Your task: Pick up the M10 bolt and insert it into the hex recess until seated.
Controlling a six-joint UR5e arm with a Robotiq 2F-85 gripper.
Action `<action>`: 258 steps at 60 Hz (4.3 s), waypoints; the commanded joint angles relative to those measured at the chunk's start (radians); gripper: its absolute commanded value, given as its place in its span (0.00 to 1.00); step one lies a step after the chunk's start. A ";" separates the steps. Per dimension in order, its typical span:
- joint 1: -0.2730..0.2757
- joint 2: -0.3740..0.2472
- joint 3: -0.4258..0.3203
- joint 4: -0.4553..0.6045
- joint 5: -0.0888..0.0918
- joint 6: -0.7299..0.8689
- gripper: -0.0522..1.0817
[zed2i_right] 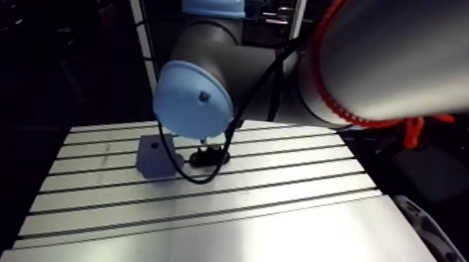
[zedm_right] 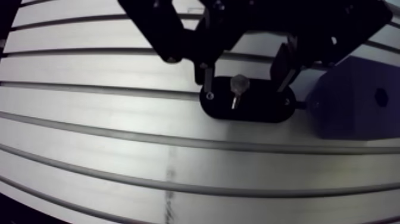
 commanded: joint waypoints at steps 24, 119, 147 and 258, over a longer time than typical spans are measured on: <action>0.000 0.034 -0.001 -0.007 0.001 0.027 0.42; 0.001 0.034 0.002 0.002 -0.002 0.041 0.54; 0.001 0.042 0.001 0.001 -0.004 0.041 0.57; 0.000 0.042 0.002 -0.004 -0.004 0.043 0.66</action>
